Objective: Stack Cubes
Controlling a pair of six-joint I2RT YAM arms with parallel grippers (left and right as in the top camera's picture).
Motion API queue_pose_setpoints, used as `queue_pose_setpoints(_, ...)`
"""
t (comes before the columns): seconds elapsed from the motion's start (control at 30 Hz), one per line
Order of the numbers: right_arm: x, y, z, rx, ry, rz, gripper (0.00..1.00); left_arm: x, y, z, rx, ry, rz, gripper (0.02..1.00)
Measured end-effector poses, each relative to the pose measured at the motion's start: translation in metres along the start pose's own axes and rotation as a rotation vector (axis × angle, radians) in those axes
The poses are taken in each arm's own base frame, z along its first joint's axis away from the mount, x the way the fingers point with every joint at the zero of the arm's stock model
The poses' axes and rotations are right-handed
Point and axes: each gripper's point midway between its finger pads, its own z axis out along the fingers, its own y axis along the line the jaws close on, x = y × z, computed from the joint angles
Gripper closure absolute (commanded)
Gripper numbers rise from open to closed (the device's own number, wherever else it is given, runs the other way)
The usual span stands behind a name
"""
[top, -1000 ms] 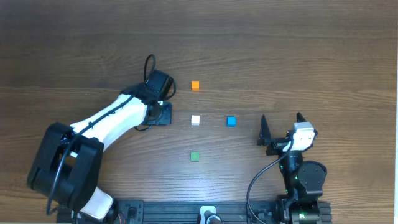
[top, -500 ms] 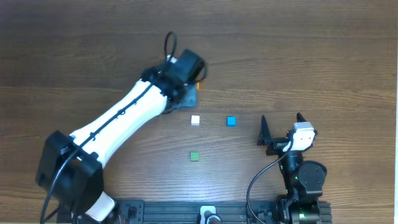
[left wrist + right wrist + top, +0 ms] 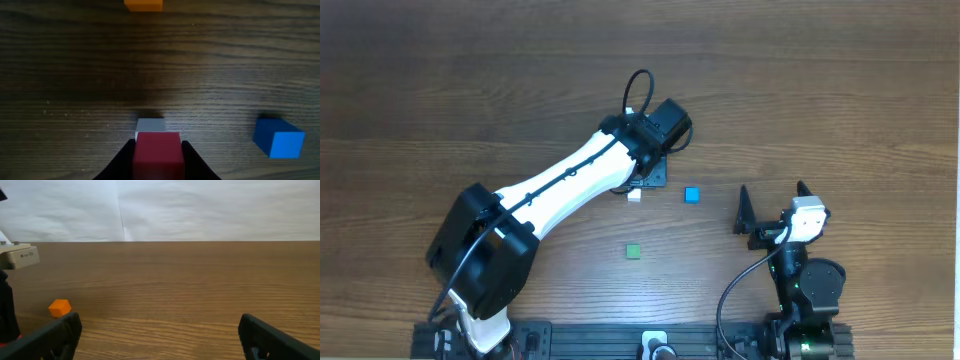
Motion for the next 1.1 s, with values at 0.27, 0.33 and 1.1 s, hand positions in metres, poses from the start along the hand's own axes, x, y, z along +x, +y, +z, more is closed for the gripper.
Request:
queue_pose_setpoints(0.27,0.000,0.000,0.000,0.000,0.000,0.000,0.007,0.002,0.002,0.000,-0.008,0.009,-0.015,0.976)
queue_pose_setpoints(0.33,0.000,0.000,0.000,0.000,0.000,0.000,0.007,0.003,0.002,0.000,-0.009,0.011,-0.017,0.976)
queue_pose_setpoints(1.1,0.000,0.000,0.000,0.000,0.000,-0.001,0.007,0.014,0.004,0.017,-0.026,0.068,-0.026,0.978)
